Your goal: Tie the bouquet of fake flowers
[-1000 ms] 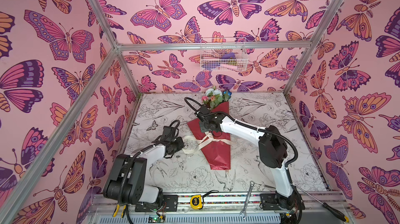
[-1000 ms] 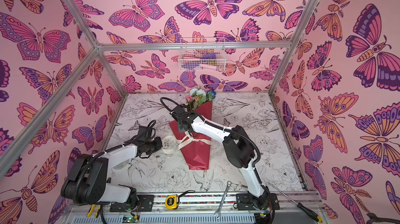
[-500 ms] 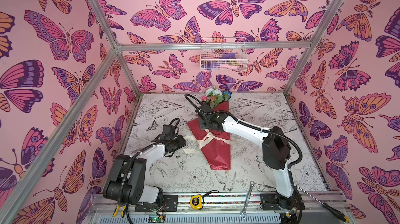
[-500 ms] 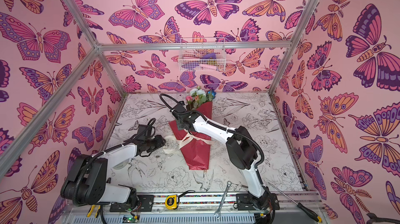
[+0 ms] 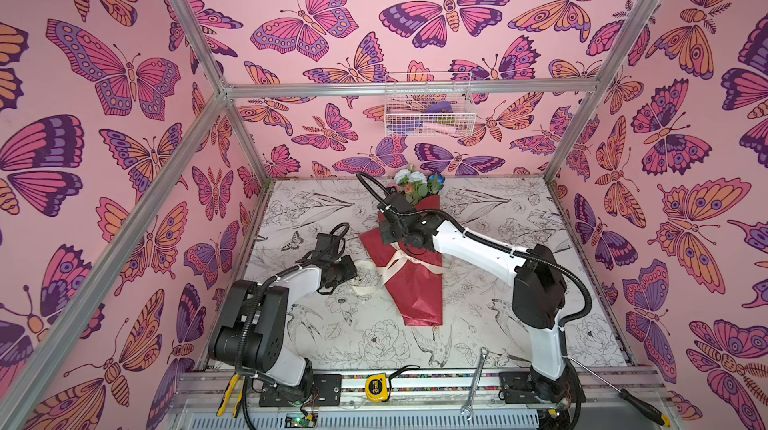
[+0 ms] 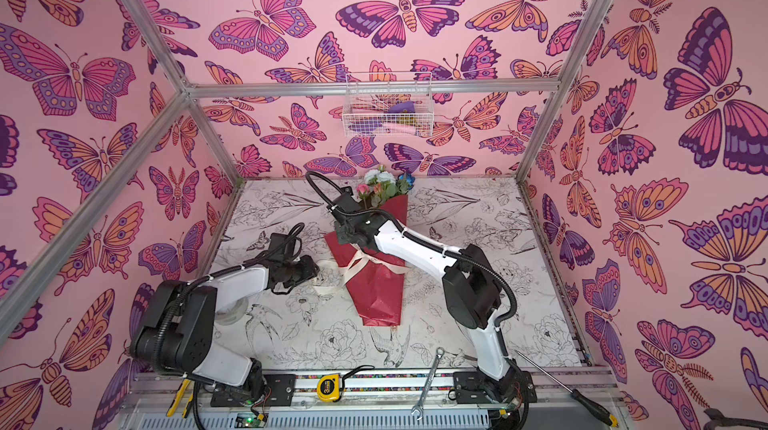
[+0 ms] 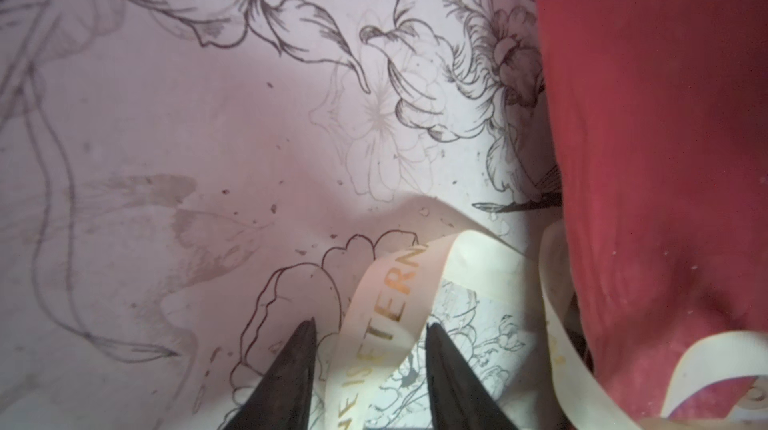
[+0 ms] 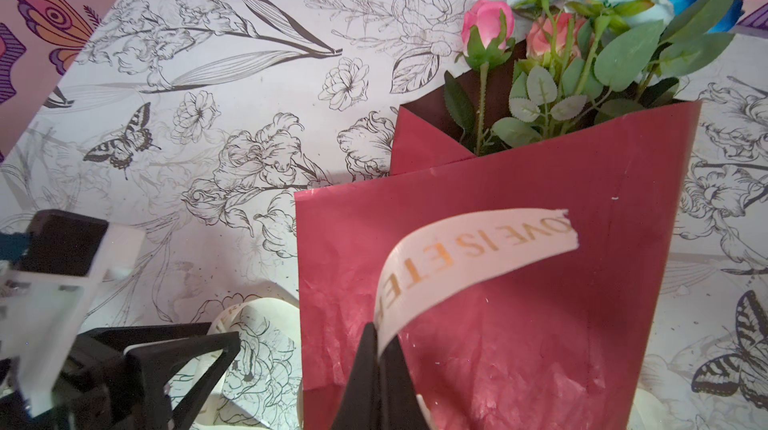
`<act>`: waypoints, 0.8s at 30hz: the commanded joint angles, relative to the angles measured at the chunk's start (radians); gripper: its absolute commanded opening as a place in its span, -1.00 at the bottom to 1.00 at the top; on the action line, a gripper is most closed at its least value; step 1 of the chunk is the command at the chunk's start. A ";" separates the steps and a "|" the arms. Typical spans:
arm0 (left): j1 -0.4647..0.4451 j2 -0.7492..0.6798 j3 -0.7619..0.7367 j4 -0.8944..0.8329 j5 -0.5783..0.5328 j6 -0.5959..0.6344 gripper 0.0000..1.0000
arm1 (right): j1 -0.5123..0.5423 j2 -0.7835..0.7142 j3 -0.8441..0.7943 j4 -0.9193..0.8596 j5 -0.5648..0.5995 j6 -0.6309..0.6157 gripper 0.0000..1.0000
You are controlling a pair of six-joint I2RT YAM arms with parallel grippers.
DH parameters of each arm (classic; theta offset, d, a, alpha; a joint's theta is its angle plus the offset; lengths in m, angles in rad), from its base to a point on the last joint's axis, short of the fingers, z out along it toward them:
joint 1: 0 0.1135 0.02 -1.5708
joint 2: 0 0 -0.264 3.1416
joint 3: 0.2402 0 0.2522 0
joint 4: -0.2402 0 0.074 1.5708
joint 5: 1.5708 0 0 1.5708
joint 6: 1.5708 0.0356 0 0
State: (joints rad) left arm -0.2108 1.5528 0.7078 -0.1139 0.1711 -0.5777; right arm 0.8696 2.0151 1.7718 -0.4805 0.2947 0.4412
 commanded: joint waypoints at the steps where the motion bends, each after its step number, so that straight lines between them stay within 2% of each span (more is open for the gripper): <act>1: -0.020 0.037 0.020 -0.060 -0.033 0.025 -0.36 | -0.005 -0.058 0.014 0.029 0.017 -0.037 -1.00; 3: -0.025 0.045 0.025 -0.060 -0.029 0.025 -0.61 | -0.007 -0.073 0.015 0.033 0.030 -0.053 -1.00; 5: -0.027 0.052 0.028 -0.062 -0.025 0.028 -0.94 | -0.009 -0.091 0.009 0.037 0.048 -0.073 -1.00; 6: -0.029 0.054 0.030 -0.067 -0.027 0.030 -1.00 | -0.012 -0.101 0.004 0.040 0.061 -0.084 -1.00; 11: -0.029 0.041 0.043 -0.074 -0.036 0.036 -1.00 | -0.033 -0.167 -0.036 0.031 0.172 -0.098 -1.00; 16: -0.016 0.006 0.061 -0.093 -0.091 0.043 -1.00 | -0.067 -0.279 -0.145 0.049 0.259 -0.094 -1.00; 20: 0.001 -0.019 0.075 -0.097 -0.140 0.039 -1.00 | -0.117 -0.353 -0.230 0.027 0.274 -0.060 -1.00; 24: 0.013 -0.044 0.078 -0.104 -0.214 0.013 -1.00 | -0.191 -0.427 -0.347 0.025 0.211 -0.002 -1.00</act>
State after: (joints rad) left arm -0.2089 1.5372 0.7704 -0.1883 0.0360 -0.5545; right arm 0.7204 1.6245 1.4738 -0.4370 0.5137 0.3965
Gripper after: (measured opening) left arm 0.049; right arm 0.055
